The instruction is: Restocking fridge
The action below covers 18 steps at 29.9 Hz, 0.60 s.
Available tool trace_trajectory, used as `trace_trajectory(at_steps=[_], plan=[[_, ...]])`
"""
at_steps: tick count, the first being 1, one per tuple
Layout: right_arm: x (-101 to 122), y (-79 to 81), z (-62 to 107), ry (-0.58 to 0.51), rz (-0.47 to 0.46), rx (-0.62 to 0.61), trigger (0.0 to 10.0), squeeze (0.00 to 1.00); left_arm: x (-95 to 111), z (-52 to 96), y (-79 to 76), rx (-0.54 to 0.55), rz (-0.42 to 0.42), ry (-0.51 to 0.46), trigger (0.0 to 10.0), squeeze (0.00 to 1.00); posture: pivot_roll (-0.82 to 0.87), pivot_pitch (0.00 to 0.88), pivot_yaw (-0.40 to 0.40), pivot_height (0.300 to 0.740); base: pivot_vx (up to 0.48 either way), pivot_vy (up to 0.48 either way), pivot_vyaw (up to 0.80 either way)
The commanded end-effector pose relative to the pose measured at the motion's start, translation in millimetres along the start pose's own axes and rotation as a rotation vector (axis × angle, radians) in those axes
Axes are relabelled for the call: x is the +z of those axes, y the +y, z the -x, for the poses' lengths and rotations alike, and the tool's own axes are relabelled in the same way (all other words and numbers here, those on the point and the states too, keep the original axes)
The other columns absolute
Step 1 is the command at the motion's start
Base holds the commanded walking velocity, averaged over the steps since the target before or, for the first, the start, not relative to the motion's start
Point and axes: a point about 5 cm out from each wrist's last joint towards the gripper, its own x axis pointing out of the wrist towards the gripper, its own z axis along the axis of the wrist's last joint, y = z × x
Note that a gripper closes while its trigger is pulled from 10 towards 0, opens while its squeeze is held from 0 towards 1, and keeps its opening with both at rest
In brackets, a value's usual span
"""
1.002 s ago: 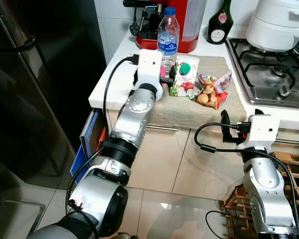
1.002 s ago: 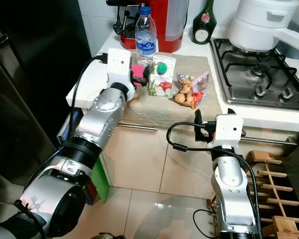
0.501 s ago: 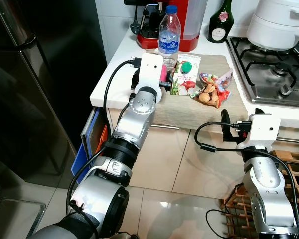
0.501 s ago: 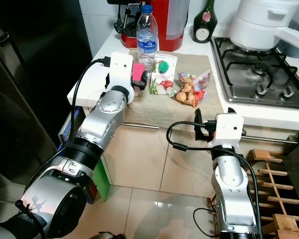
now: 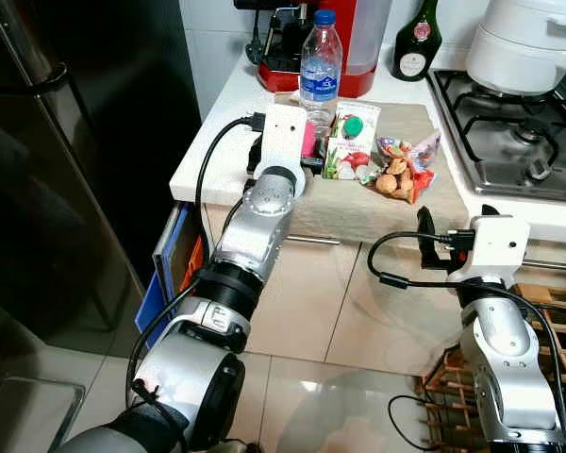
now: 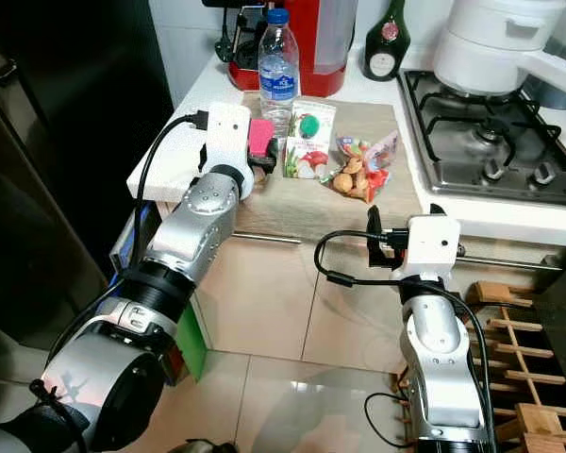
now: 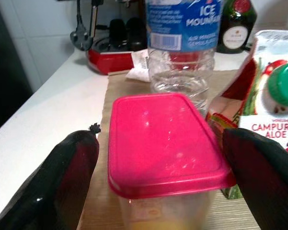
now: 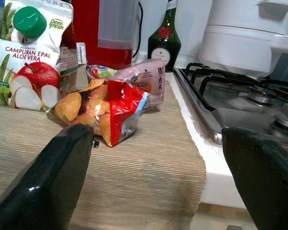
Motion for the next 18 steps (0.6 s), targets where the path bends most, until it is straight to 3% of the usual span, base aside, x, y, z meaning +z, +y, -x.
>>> trace_trajectory(at_steps=[1, 18], plan=[[1.6, 1.5, -0.5, 0.002, 0.007, 0.011, 10.0, 0.00, -12.2, 1.0, -5.1, 0.011, 0.034, 0.062, 10.0, 0.00, -0.15, 0.000, 0.031, 0.740, 0.000, 0.000, 0.00], [2.1, 0.9, 2.0, 0.003, 0.013, 0.011, 10.0, 0.00, -19.8, -1.6, -14.8, -0.024, 0.039, 0.104, 10.0, 0.00, -0.17, 0.000, 0.041, 0.740, 0.000, 0.000, 0.00]])
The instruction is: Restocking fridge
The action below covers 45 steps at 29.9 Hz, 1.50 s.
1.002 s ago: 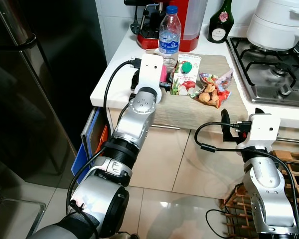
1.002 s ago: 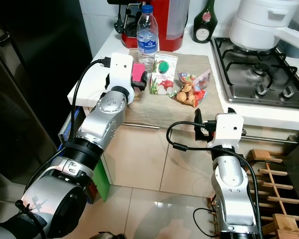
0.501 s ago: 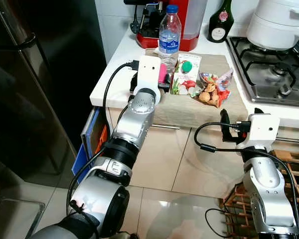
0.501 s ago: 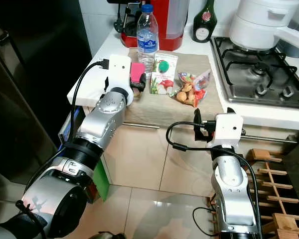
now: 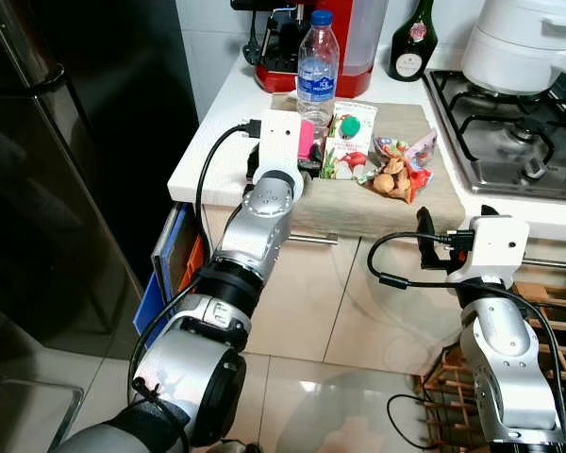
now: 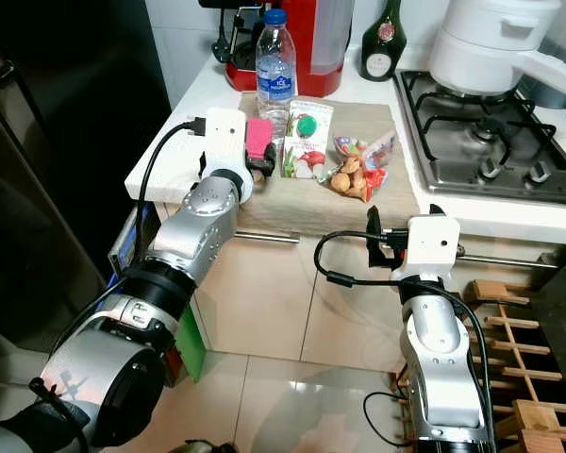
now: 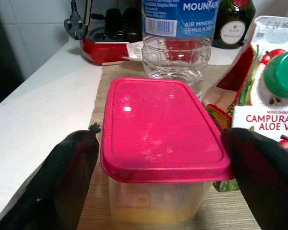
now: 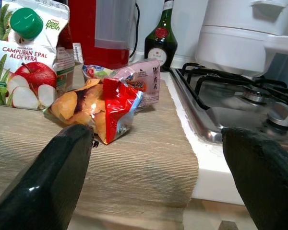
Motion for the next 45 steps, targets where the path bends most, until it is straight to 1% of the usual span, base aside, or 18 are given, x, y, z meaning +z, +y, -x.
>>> trace_trajectory(at_steps=[1, 11, 12, 13, 14, 15, 17, 18, 21, 24, 30, 36, 41, 42, 43, 44, 45], plan=[[2.3, 1.2, 1.4, 0.000, 0.011, 0.009, 10.0, 0.00, -12.2, 0.7, -14.3, -0.026, 0.005, 0.075, 10.0, 0.00, -0.17, 0.000, 0.041, 0.740, 0.000, 0.000, 0.00], [2.5, 1.4, 2.8, 0.002, 0.013, 0.008, 10.0, 0.00, -18.2, -3.2, -13.5, -0.013, 0.030, 0.116, 10.0, 0.00, -0.19, 0.005, 0.047, 0.740, 0.000, 0.000, 0.00], [2.6, 1.6, 2.8, 0.002, 0.013, 0.008, 10.0, 0.00, -18.7, -3.5, -12.5, -0.011, 0.035, 0.118, 9.0, 0.00, -0.19, 0.006, 0.049, 0.740, 0.000, 0.000, 0.00], [2.8, 1.8, 2.9, 0.002, 0.013, 0.008, 10.0, 0.00, -19.1, -3.7, -11.9, -0.009, 0.038, 0.119, 9.0, 0.00, -0.19, 0.006, 0.049, 0.740, 0.000, 0.000, 0.00], [2.8, 2.0, 3.1, 0.002, 0.013, 0.007, 10.0, 0.00, -18.9, -4.0, -11.3, -0.008, 0.041, 0.118, 6.8, 0.00, -0.19, 0.006, 0.050, 0.740, 0.000, 0.000, 0.00], [2.7, 2.3, 3.4, 0.002, 0.012, 0.005, 10.0, 0.00, -17.5, -4.6, -10.1, -0.005, 0.043, 0.110, 1.3, 0.00, -0.18, 0.006, 0.053, 0.740, 0.000, 0.000, 0.00], [2.5, 2.7, 3.8, 0.003, 0.011, 0.004, 10.0, 0.00, -15.8, -5.5, -8.8, -0.001, 0.044, 0.102, 1.3, 0.00, -0.18, 0.006, 0.053, 0.740, 0.000, 0.000, 0.00], [2.5, 2.8, 3.9, 0.003, 0.011, 0.004, 10.0, 0.00, -15.1, -5.8, -8.5, -0.002, 0.046, 0.099, 0.0, 0.00, -0.18, 0.006, 0.053, 0.740, 0.000, 0.000, 0.00], [2.5, 2.7, 3.9, 0.003, 0.010, 0.004, 10.0, 0.00, -14.3, -6.2, -8.2, -0.001, 0.047, 0.095, 0.0, 0.00, -0.18, 0.006, 0.053, 0.740, 0.000, 0.000, 0.00], [2.0, 3.1, 4.0, 0.004, 0.007, 0.000, 10.0, 0.00, -11.5, -7.1, -7.1, -0.007, 0.045, 0.071, 0.0, 0.00, -0.18, 0.006, 0.059, 0.740, 0.000, 0.000, 0.00], [1.4, 4.8, 3.9, 0.005, 0.001, -0.003, 10.0, 0.00, -12.3, -7.0, -7.1, -0.025, 0.035, 0.055, 0.0, 0.00, -0.18, 0.005, 0.065, 0.740, 0.000, 0.000, 0.00], [0.6, 4.3, 3.5, 0.007, 0.004, -0.005, 10.0, 0.00, -15.6, -6.0, -7.8, -0.048, 0.042, 0.046, 0.0, 0.00, -0.18, 0.003, 0.063, 0.740, 0.000, 0.000, 0.00], [1.1, 4.5, 3.1, 0.004, 0.003, -0.007, 10.0, 0.00, -20.6, -3.4, -2.7, -0.056, 0.050, 0.055, 0.0, 0.00, -0.18, 0.000, 0.064, 0.740, 0.000, 0.000, 0.00], [1.2, 4.6, 2.5, 0.002, 0.003, -0.009, 10.0, 0.00, -21.4, 3.4, 10.0, -0.056, 0.028, 0.020, 0.0, 0.00, -0.17, 0.000, 0.066, 0.740, 0.000, 0.000, 0.00], [1.2, 4.6, 2.5, 0.002, 0.003, -0.009, 10.0, 0.00, -21.4, 3.4, 10.0, -0.056, 0.028, 0.020, 0.0, 0.00, -0.17, 0.000, 0.066, 0.740, 0.000, 0.000, 0.00], [1.1, 4.5, 2.2, 0.001, 0.002, -0.009, 10.0, 0.00, -21.1, 6.9, 15.7, -0.055, 0.018, 0.004, 0.0, 0.00, -0.17, 0.000, 0.065, 0.740, 0.000, 0.000, 0.00], [1.1, 4.5, 2.2, 0.001, 0.002, -0.009, 10.0, 0.00, -21.1, 6.9, 15.7, -0.055, 0.018, 0.004, 0.0, 0.00, -0.17, 0.000, 0.065, 0.740, 0.000, 0.000, 0.00]])
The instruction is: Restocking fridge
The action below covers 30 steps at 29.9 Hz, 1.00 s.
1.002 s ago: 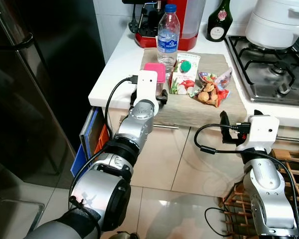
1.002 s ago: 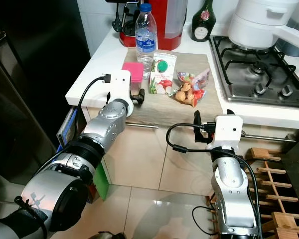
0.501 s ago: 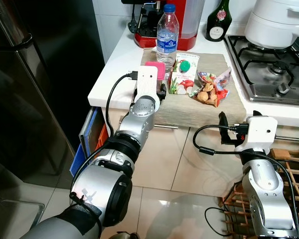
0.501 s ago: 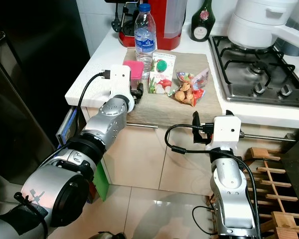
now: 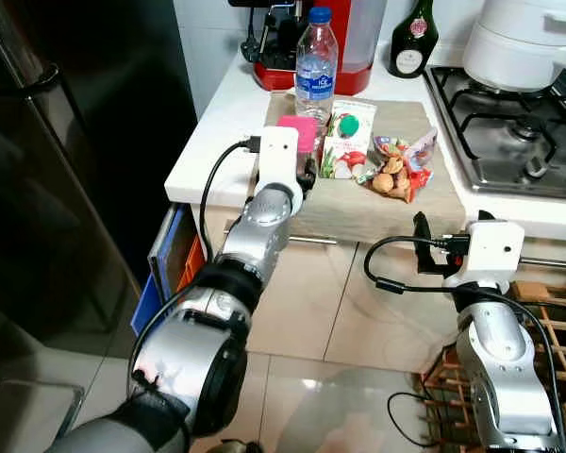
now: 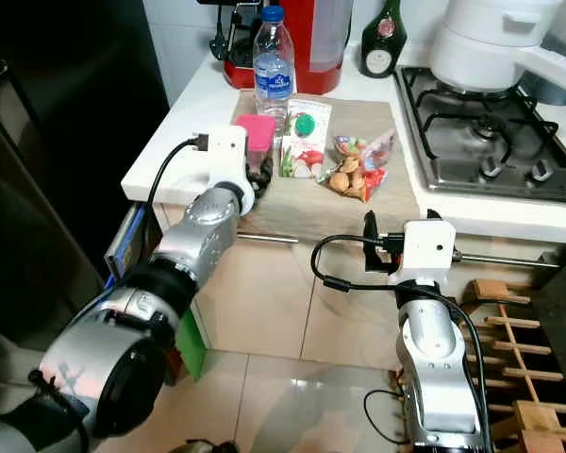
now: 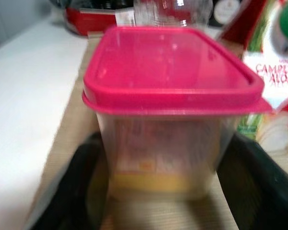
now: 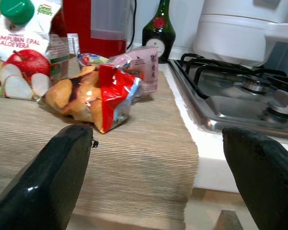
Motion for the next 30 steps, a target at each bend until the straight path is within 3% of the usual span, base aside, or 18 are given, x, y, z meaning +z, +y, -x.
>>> trace_trajectory(at_steps=[1, 4, 5, 8, 12, 14, 15, 17, 18, 21, 23, 30], plan=[[3.7, 0.6, -1.2, -0.015, 0.001, -0.001, 10.0, 0.00, 9.1, 0.2, 1.2, -0.012, -0.025, -0.023, 0.0, 0.00, -0.17, 0.000, 0.065, 0.740, 0.000, 0.000, 0.00], [3.0, -0.4, -4.5, -0.019, 0.004, 0.002, 10.0, 0.00, 21.3, 22.5, 24.5, -0.013, 0.006, -0.103, 0.0, 0.00, -0.14, 0.000, 0.057, 0.740, 0.000, 0.000, 0.00], [3.0, -0.4, -4.5, -0.019, 0.004, 0.002, 10.0, 0.00, 21.3, 22.5, 24.5, -0.013, 0.006, -0.103, 0.0, 0.00, -0.14, 0.000, 0.057, 0.740, 0.000, 0.000, 0.00], [2.5, -1.2, -13.1, -0.025, 0.009, 0.016, 10.0, 0.00, 41.3, 51.6, 47.4, -0.010, -0.002, -0.224, 0.0, 0.00, -0.10, 0.000, 0.036, 0.740, 0.000, 0.000, 0.00], [4.4, -0.6, -18.1, -0.037, 0.008, 0.022, 10.0, 0.00, 48.3, 69.9, 52.2, -0.044, -0.017, -0.308, 0.0, 0.00, -0.08, 0.000, 0.028, 0.740, 0.000, 0.000, 0.00], [4.4, -1.1, -16.5, -0.041, 0.008, 0.019, 10.0, 0.00, 44.3, 79.4, 54.1, -0.051, -0.034, -0.310, 0.6, 0.00, -0.08, 0.000, 0.026, 0.740, 0.000, 0.000, 0.00], [3.9, -2.0, -12.0, -0.043, 0.006, 0.010, 10.0, 0.00, 37.2, 89.1, 57.0, -0.055, -0.030, -0.303, 8.1, 0.00, -0.07, 0.000, 0.022, 0.740, 0.000, 0.000, 0.00], [3.5, -2.6, -10.0, -0.043, 0.005, 0.005, 10.0, 0.00, 34.2, 92.5, 58.5, -0.054, -0.024, -0.301, 8.1, 0.00, -0.07, 0.000, 0.022, 0.740, 0.000, 0.000, 0.00], [2.9, -2.5, -2.8, -0.045, 0.001, -0.008, 10.0, 0.00, 25.2, 107.0, 61.8, -0.069, -0.070, -0.293, 10.0, 0.00, -0.06, 0.000, 0.013, 0.740, 0.000, 0.000, 0.00], [-1.2, -0.8, 6.7, -0.030, 0.026, -0.027, 10.0, 0.00, 12.1, 123.9, 64.0, -0.105, -0.118, -0.282, 10.0, 0.00, -0.05, 0.000, 0.014, 0.740, 0.000, 0.000, 0.00], [-2.3, -1.0, 9.0, -0.028, 0.026, -0.031, 10.0, 0.00, 7.9, 126.9, 64.1, -0.116, -0.140, -0.273, 10.0, 0.00, -0.04, 0.000, 0.019, 0.740, 0.000, 0.000, 0.00], [-13.6, -1.2, 21.8, 0.020, 0.021, -0.026, 10.0, 0.00, -2.0, 135.9, 61.5, -0.117, -0.067, -0.235, 10.0, 0.00, -0.05, 0.000, 0.024, 0.740, 0.000, 0.000, 0.00]])
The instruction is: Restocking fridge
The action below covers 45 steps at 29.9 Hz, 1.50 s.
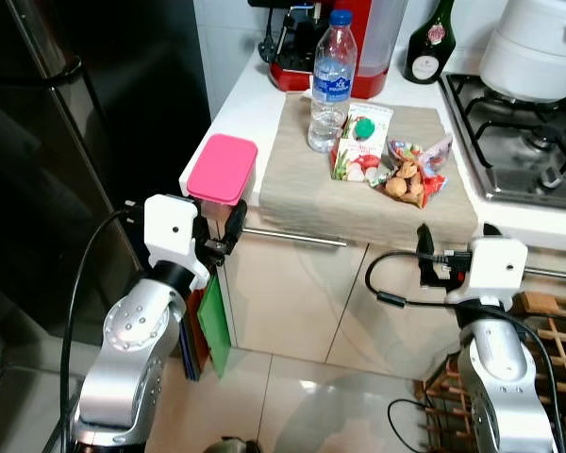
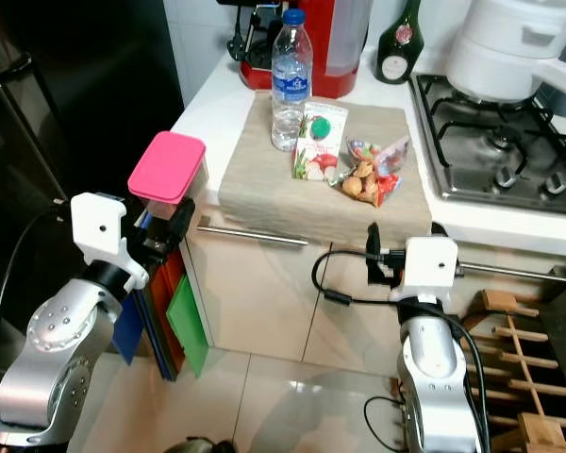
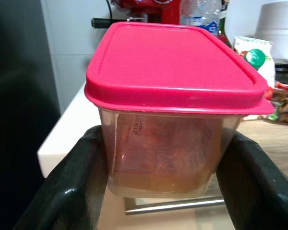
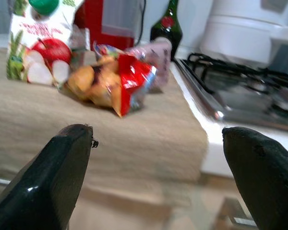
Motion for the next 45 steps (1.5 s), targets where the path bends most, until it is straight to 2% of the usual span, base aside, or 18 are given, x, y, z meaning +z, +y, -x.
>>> trace_trajectory(at_steps=[1, 4, 10, 16, 29, 37, 39, 42, 43, 44, 45], plan=[[1.2, 1.5, -0.4, -0.001, 0.005, 0.004, 10.0, 0.00, 1.9, -0.2, -5.9, -0.025, 0.014, -0.008, 10.0, 0.00, -0.06, 0.000, 0.024, 0.740, 0.000, 0.000, 0.00], [1.5, 7.8, -5.2, -0.005, 0.008, 0.025, 10.0, 0.00, -2.4, -6.0, -9.9, -0.040, 0.022, 0.009, 10.0, 0.00, -0.06, 0.000, 0.022, 0.740, -0.107, 0.000, 0.00], [5.7, 6.2, -19.2, -0.008, -0.009, 0.027, 10.0, 0.00, 3.0, -15.1, -12.1, -0.053, 0.019, -0.013, 10.0, 0.00, -0.06, 0.000, 0.016, 0.740, -0.410, 0.000, 0.00], [5.2, 7.0, -23.5, -0.007, -0.007, 0.031, 10.0, 0.00, 3.4, -20.4, -13.2, -0.048, 0.024, -0.020, 10.0, 0.00, -0.07, 0.000, 0.012, 0.740, -0.423, 0.000, 0.00], [4.0, 7.5, -26.8, -0.010, -0.007, 0.025, 10.0, 0.00, 4.5, -27.8, -13.1, -0.061, 0.023, -0.025, 10.0, 0.00, -0.07, 0.000, 0.029, 0.740, -0.419, 0.000, 0.00], [0.4, 9.4, -25.4, 0.005, 0.000, 0.024, 10.0, 0.00, 1.3, -29.1, -10.9, -0.060, 0.014, -0.022, 10.0, 0.00, -0.07, 0.000, 0.038, 0.740, 0.000, 0.000, -0.25], [-0.4, 10.2, -24.5, 0.005, -0.004, 0.024, 10.0, 0.00, -3.0, -28.6, -6.1, -0.037, 0.035, -0.002, 10.0, 0.00, -0.07, 0.000, 0.040, 0.740, 0.000, 0.000, -0.79], [-2.4, 11.9, -23.0, 0.006, -0.012, 0.027, 10.0, 0.00, -15.7, -23.8, 10.8, 0.049, 0.078, 0.053, 10.0, 0.00, -0.07, 0.000, 0.035, 0.740, 0.000, 0.000, -0.79], [-2.4, 11.9, -23.0, 0.006, -0.012, 0.027, 10.0, 0.00, -15.7, -23.8, 10.8, 0.049, 0.078, 0.053, 10.0, 0.00, -0.07, 0.000, 0.035, 0.740, 0.000, 0.000, -0.79], [-3.9, 11.9, -23.1, 0.006, -0.093, 0.006, 10.0, 0.00, -23.7, -17.3, 23.2, 0.126, 0.118, 0.085, 10.0, 0.00, -0.05, 0.000, 0.015, 0.740, 0.000, 0.000, -0.79], [-4.3, 11.6, -23.2, 0.007, -0.138, -0.007, 10.0, 0.00, -26.2, -14.1, 27.8, 0.155, 0.131, 0.096, 10.0, 0.00, -0.04, 0.000, 0.013, 0.740, 0.000, 0.000, -0.79]])
